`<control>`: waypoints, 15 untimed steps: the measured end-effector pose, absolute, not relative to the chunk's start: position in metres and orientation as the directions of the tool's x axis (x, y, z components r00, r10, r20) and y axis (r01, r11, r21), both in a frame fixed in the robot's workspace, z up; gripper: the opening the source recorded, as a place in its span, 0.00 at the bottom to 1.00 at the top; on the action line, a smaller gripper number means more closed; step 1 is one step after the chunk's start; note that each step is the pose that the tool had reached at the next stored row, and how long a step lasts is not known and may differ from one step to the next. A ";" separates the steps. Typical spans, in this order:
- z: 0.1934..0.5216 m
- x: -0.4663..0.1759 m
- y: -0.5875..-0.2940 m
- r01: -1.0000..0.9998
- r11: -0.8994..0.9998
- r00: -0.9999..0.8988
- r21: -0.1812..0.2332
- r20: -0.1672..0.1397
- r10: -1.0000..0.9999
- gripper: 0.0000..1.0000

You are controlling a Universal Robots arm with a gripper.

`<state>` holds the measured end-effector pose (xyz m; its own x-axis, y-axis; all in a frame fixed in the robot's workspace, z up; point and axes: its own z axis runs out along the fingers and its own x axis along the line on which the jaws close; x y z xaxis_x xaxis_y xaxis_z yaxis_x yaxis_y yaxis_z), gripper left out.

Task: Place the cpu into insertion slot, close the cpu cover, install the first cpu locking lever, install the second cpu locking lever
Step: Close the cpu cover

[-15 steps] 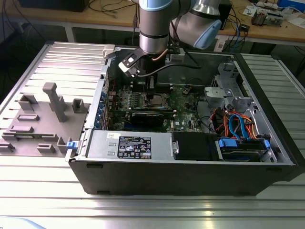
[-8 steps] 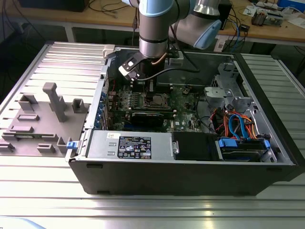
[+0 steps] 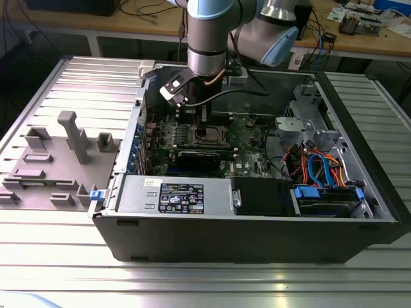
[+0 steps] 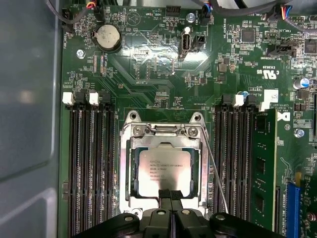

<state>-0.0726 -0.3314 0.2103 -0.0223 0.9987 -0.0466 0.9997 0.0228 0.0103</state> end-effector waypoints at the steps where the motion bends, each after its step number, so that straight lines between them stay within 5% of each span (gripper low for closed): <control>1: 0.210 -0.073 -0.331 1.000 0.023 -0.022 0.010 -0.047 0.999 0.11; 15: 0.209 -0.074 -0.331 1.000 0.023 -0.022 0.010 -0.047 0.999 0.11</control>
